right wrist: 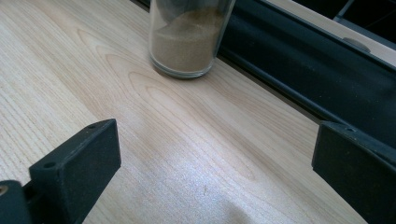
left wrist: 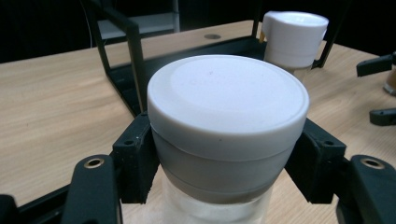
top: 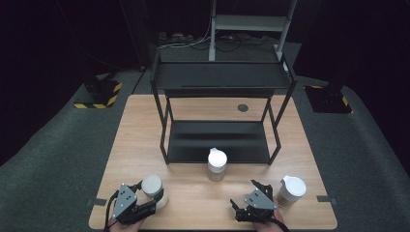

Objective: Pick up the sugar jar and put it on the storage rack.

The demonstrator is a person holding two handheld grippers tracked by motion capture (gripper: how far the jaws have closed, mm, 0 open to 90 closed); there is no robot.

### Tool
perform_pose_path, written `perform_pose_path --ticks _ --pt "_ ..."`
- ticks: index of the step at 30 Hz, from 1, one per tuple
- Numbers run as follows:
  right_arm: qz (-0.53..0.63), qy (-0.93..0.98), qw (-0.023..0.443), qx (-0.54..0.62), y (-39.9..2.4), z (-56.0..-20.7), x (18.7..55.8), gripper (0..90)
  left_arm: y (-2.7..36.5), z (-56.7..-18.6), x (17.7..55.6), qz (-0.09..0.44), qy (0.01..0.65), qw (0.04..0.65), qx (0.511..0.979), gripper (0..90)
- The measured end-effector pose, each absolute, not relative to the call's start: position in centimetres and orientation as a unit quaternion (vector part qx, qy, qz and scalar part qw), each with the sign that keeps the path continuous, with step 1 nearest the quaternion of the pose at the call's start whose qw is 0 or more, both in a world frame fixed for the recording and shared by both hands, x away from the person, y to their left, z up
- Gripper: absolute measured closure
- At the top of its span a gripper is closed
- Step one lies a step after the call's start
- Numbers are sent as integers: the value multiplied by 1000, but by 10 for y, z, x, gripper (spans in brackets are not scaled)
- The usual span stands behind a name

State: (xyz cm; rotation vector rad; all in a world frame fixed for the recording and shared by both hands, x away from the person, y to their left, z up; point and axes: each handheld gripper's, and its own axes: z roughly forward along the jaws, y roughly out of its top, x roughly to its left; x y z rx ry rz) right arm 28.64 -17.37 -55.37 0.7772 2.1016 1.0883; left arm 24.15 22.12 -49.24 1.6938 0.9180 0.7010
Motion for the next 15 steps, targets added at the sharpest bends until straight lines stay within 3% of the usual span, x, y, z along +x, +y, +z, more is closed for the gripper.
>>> perform_pose_path --ticks 15 --pt "414 800 320 294 -173 -554 286 4 193 -470 254 301 372 512 713 338"
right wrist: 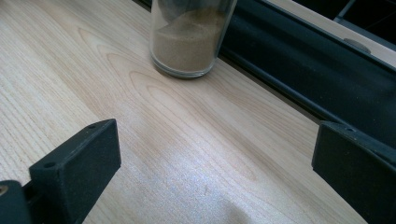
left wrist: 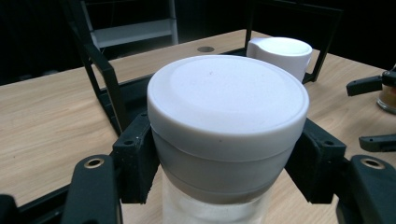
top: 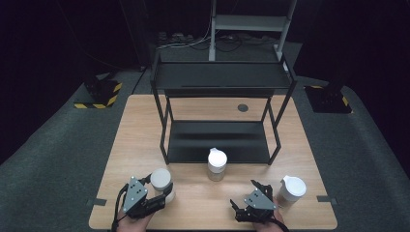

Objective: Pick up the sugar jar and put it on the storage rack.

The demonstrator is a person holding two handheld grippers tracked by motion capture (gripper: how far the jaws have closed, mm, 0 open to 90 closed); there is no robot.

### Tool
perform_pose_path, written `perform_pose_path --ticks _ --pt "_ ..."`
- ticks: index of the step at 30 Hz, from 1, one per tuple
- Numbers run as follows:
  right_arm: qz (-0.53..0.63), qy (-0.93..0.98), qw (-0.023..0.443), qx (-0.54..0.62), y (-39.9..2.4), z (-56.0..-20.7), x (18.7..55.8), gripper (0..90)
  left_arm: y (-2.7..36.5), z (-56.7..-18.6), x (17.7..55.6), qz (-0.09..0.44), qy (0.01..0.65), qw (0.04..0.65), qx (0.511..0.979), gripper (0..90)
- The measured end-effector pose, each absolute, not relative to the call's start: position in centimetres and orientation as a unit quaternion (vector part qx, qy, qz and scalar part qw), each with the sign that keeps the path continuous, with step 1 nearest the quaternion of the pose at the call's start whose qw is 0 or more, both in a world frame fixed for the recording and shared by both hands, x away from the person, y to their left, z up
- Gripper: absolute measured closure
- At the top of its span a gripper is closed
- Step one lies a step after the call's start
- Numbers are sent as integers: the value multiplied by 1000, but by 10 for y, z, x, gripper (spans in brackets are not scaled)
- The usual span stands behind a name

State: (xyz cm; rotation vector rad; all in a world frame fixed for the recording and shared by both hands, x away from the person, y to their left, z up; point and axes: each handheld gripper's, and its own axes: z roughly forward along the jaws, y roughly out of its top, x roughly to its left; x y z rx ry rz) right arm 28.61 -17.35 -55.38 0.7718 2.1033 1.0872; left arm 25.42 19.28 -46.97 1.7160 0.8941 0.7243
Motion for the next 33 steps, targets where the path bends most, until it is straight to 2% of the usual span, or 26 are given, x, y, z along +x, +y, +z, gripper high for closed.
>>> perform_pose_path --ticks 17,33 --pt "417 799 318 293 -174 -554 286 3 169 -448 280 310 367 514 711 338" --pt "419 798 318 293 -174 -554 286 4 154 -445 301 308 372 517 707 338"
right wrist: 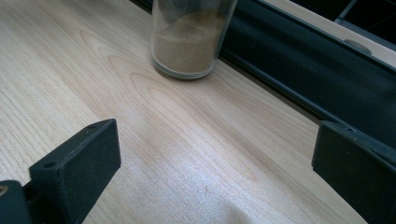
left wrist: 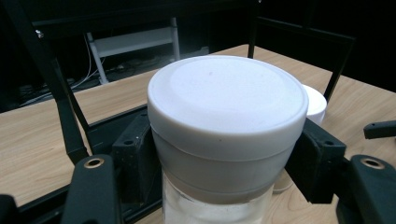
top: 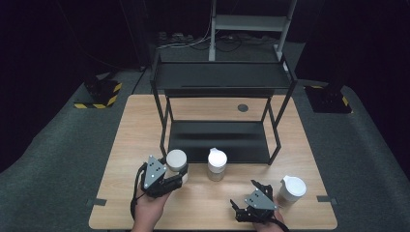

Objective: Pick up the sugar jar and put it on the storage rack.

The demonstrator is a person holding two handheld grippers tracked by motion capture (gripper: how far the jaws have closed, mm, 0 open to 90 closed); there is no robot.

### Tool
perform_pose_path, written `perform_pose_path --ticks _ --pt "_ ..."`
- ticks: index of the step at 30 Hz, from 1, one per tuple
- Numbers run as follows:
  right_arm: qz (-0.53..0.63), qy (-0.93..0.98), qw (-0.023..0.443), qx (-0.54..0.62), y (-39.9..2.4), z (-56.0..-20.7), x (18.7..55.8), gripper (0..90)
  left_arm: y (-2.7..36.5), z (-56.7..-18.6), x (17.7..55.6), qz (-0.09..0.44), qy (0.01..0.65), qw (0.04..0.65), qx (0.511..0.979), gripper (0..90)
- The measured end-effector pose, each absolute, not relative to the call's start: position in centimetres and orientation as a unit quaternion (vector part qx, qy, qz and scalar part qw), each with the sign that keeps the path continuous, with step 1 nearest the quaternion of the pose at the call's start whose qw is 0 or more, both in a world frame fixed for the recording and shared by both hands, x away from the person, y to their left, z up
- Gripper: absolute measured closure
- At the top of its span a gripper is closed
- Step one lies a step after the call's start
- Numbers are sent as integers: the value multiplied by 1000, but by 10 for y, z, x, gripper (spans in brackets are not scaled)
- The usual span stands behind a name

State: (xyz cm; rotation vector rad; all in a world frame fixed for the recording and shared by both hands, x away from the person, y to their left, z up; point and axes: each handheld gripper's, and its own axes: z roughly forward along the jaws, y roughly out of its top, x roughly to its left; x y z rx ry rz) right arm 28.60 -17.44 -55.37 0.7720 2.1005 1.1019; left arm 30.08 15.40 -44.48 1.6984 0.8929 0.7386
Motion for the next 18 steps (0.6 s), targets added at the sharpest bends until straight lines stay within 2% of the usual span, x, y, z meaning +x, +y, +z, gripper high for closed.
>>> perform_pose_path --ticks 18 --pt "421 798 316 295 -175 -553 286 4 141 -439 331 310 382 509 707 338"
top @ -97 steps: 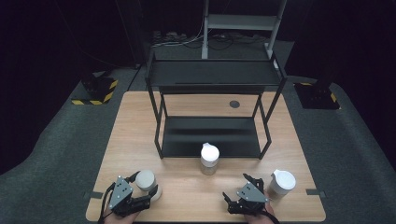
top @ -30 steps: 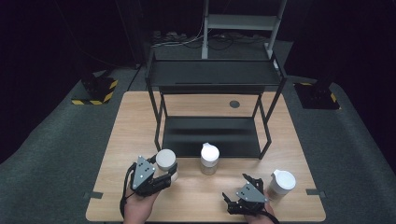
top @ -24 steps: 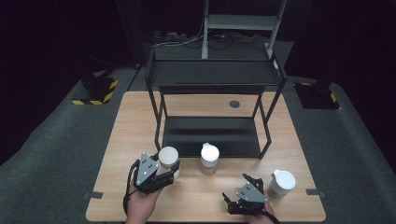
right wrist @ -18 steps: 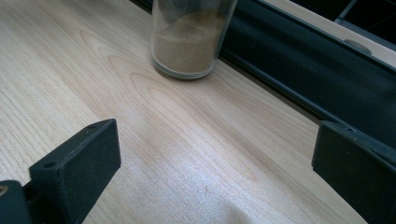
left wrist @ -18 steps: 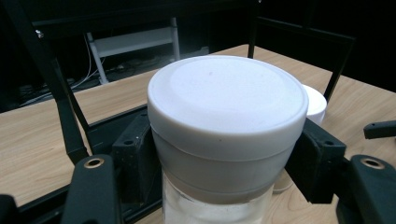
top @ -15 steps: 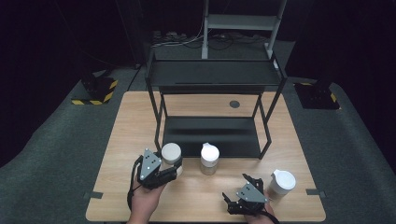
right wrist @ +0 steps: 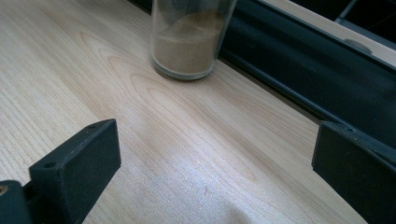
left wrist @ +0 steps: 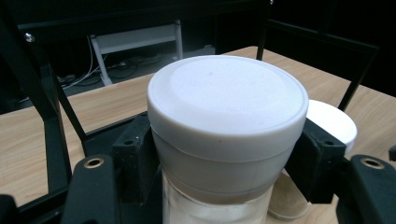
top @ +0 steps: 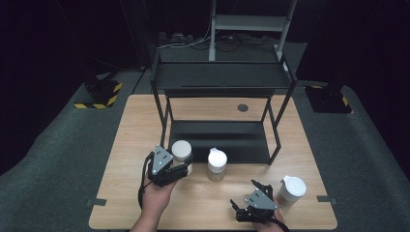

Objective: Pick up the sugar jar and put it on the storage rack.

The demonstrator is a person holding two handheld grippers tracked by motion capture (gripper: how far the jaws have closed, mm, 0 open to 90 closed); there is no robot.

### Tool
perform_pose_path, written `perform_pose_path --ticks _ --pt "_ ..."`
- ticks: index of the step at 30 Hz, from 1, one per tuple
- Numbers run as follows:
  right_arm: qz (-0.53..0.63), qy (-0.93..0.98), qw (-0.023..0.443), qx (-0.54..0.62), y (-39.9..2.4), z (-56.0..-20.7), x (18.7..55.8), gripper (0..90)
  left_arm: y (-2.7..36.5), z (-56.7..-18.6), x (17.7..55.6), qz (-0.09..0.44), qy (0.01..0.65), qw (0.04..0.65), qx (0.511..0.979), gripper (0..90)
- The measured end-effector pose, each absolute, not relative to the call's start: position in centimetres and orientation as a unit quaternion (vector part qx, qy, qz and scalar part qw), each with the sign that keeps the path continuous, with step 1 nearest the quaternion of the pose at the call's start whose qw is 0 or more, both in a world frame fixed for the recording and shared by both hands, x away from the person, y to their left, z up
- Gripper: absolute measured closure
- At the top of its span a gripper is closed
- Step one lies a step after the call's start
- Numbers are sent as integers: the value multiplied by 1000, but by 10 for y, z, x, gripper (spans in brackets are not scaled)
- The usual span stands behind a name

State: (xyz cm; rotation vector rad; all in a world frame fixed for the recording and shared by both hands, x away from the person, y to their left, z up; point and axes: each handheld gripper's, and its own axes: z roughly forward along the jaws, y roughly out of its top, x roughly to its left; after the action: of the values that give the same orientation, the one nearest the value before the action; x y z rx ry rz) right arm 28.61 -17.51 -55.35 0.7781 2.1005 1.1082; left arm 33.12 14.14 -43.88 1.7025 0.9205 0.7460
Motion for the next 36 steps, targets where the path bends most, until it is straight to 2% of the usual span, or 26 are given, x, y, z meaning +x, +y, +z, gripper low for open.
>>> perform_pose_path --ticks 36 --pt "423 797 315 294 -176 -553 286 4 128 -436 385 320 405 487 705 338"
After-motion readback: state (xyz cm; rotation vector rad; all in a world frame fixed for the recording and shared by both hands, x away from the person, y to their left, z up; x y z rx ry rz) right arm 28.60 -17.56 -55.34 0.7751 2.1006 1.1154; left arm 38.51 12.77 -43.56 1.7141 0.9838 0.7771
